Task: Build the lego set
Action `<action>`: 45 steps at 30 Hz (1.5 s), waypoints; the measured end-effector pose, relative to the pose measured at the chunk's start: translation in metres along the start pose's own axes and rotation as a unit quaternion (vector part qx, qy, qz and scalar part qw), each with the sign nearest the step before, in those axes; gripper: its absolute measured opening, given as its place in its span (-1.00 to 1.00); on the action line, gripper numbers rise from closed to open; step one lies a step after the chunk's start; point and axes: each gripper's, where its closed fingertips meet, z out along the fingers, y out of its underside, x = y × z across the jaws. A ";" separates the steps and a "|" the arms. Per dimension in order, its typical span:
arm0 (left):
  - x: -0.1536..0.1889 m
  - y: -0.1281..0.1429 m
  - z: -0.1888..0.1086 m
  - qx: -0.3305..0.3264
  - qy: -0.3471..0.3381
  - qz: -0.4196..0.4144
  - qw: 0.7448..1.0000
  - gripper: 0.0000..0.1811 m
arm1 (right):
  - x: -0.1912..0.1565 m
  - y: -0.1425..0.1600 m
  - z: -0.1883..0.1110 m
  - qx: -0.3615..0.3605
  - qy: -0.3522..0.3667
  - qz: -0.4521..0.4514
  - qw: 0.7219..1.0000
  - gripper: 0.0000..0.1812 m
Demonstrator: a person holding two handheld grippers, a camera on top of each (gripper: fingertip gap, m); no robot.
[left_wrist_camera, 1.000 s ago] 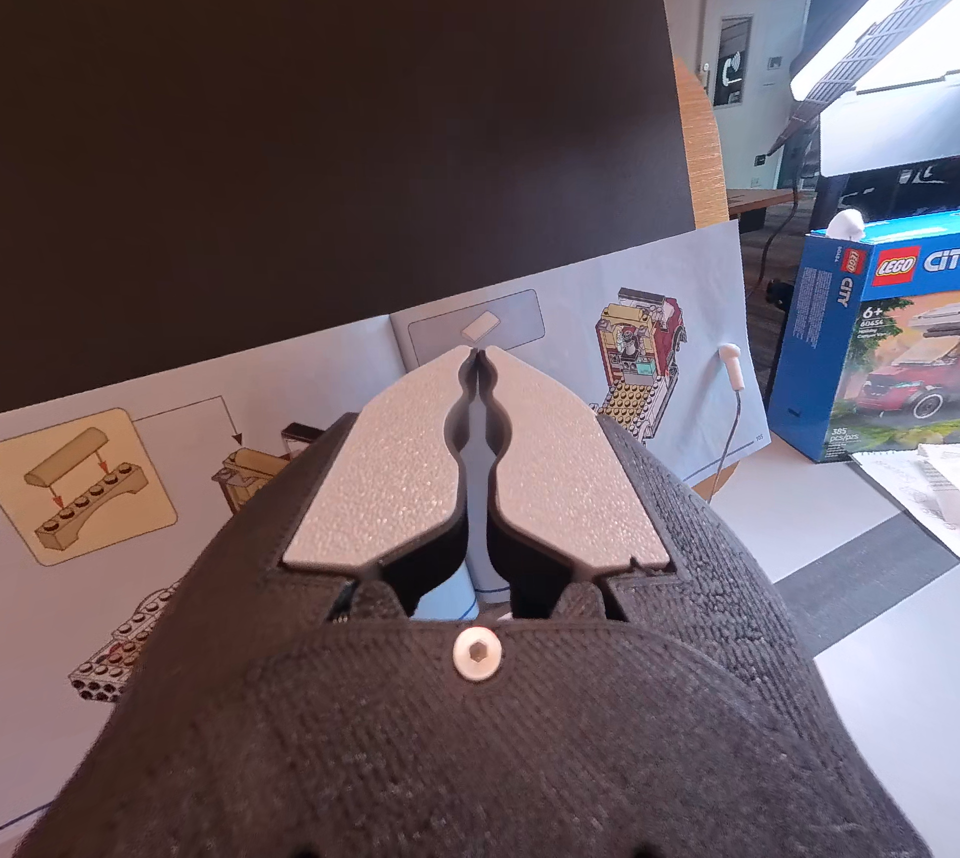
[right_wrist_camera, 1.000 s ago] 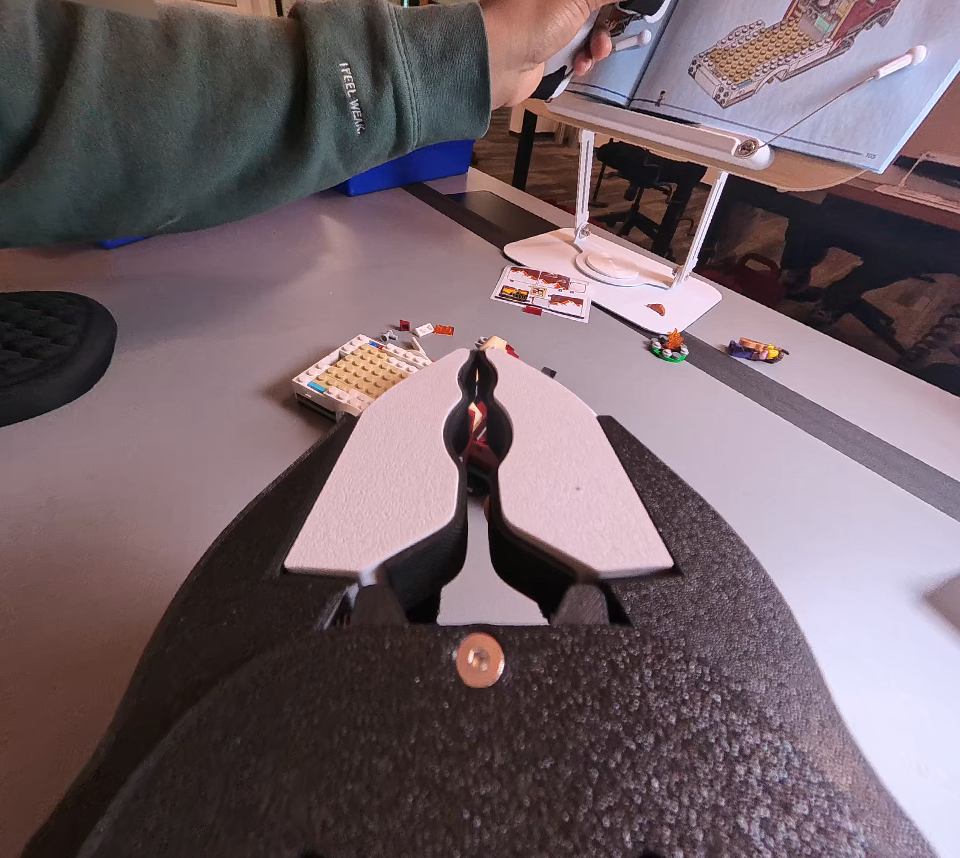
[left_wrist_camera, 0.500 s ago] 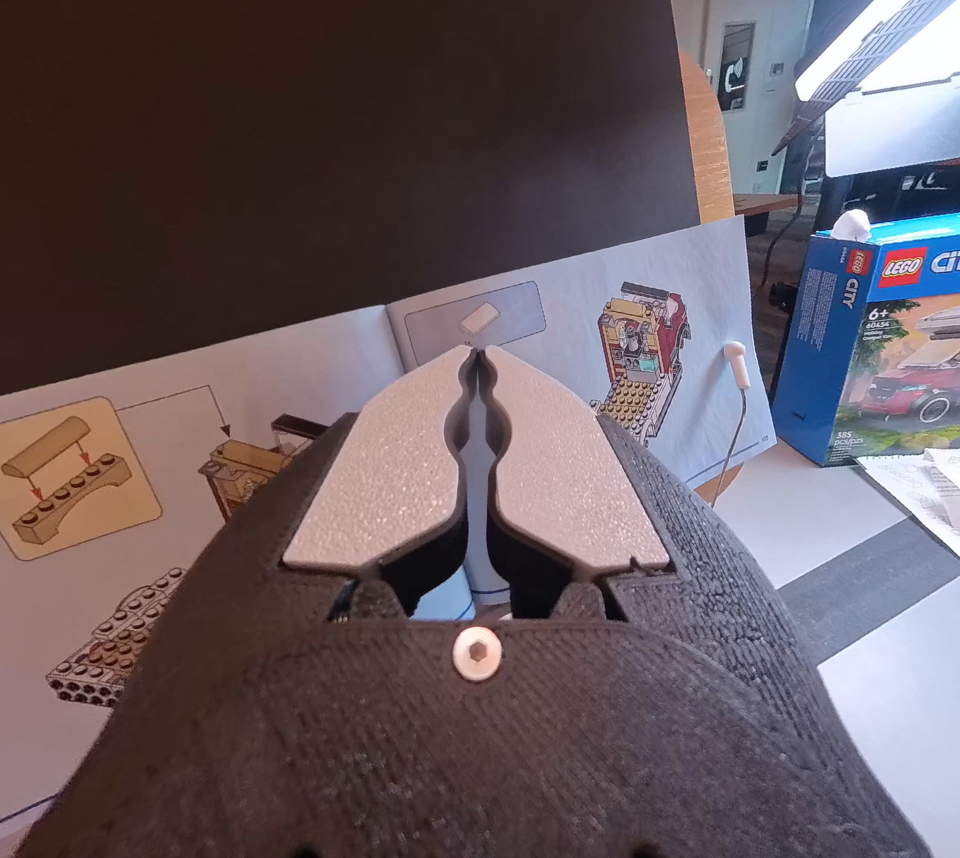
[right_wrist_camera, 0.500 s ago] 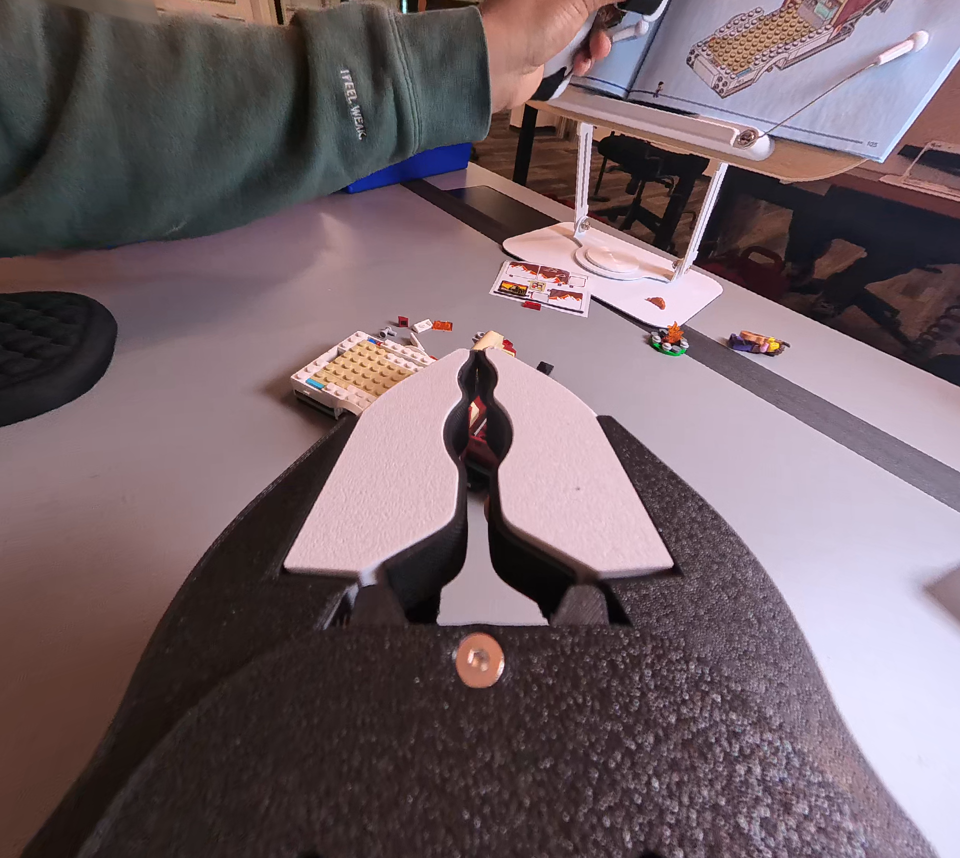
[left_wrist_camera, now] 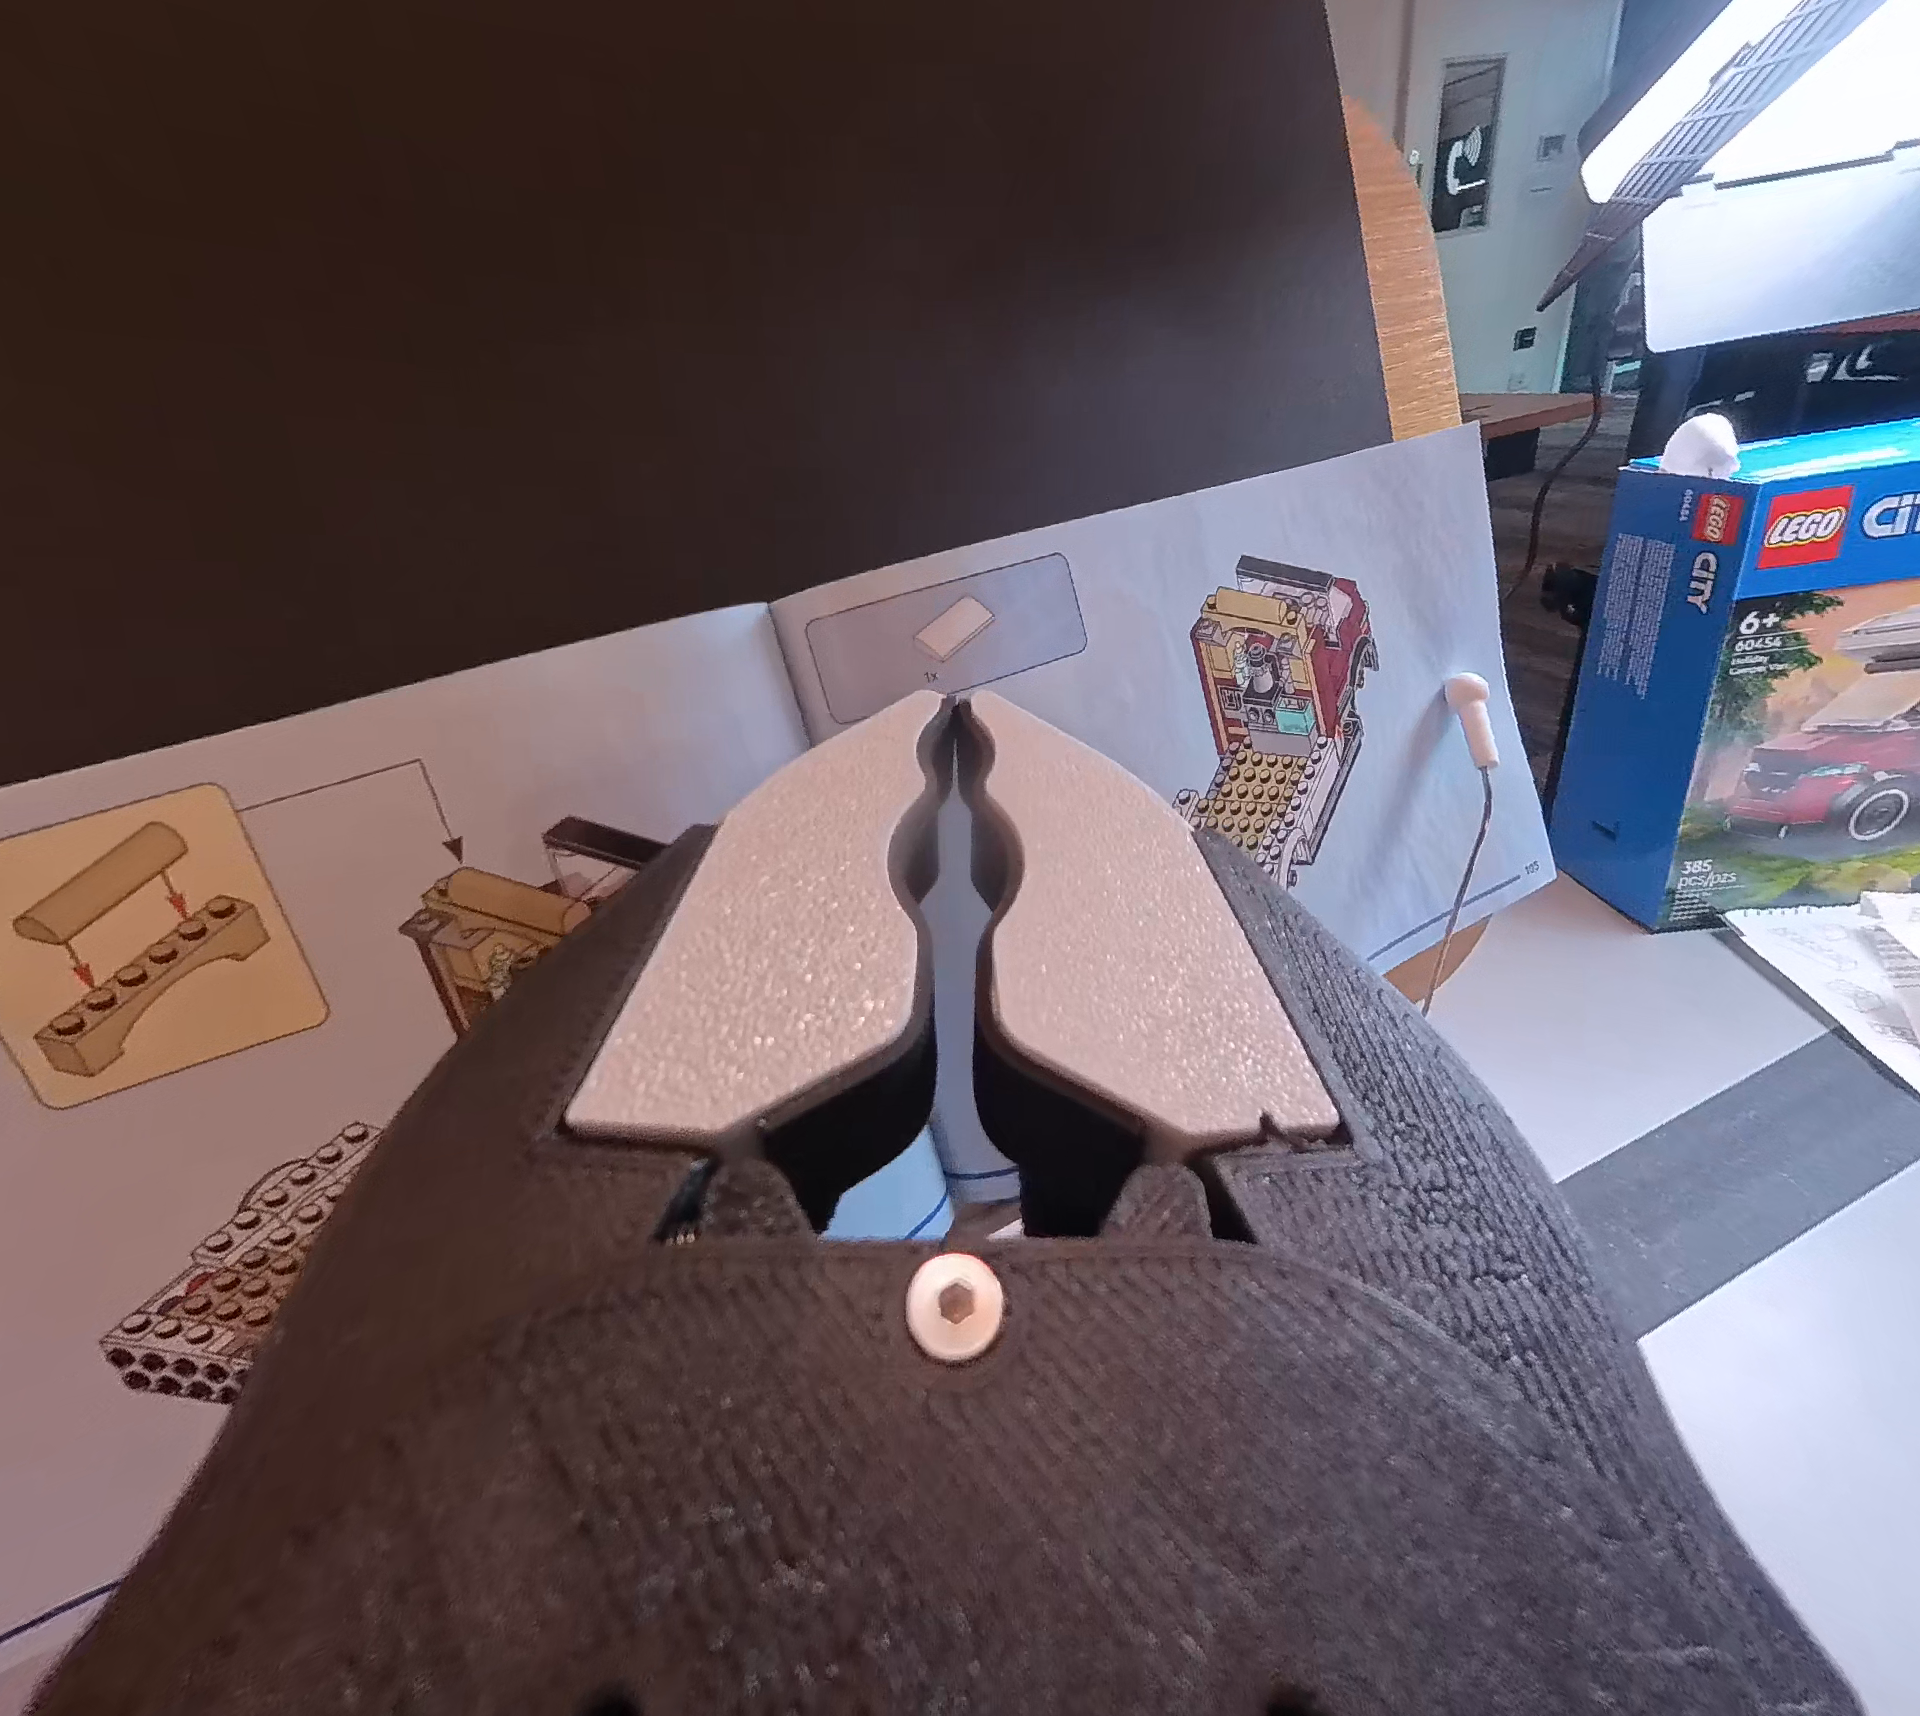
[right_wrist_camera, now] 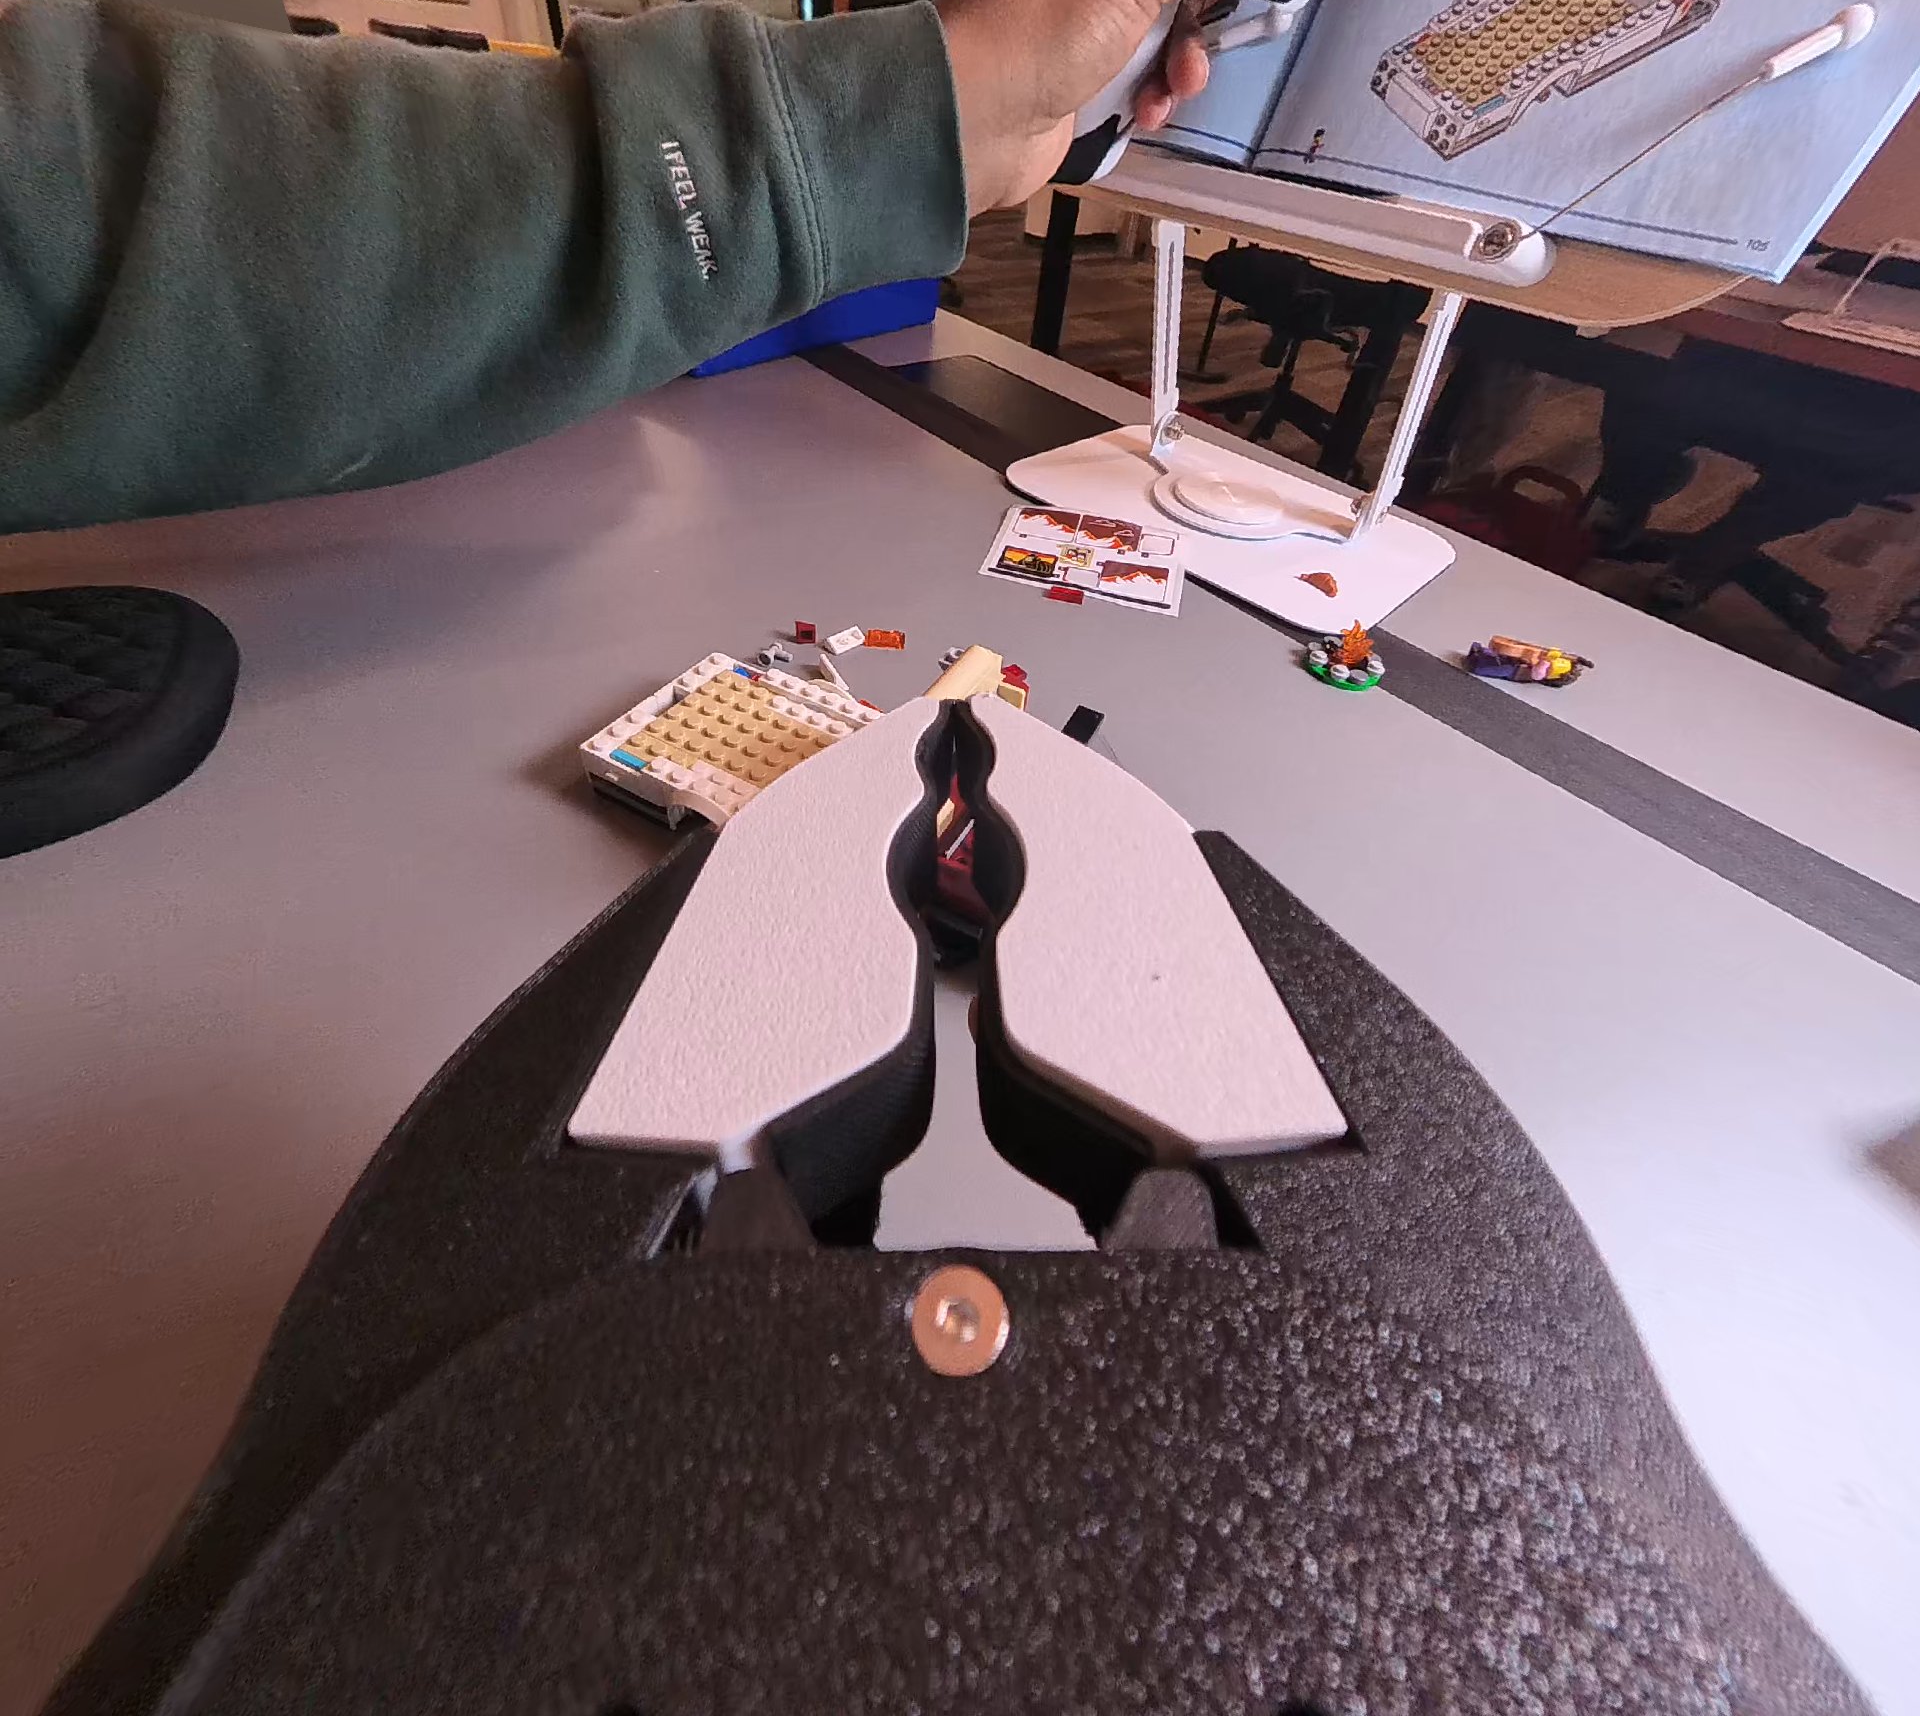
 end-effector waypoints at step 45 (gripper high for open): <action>0.048 0.066 -0.024 0.006 0.024 -0.050 0.998 -1.00 | 0.003 0.009 0.003 -0.017 0.003 0.017 1.000 -1.00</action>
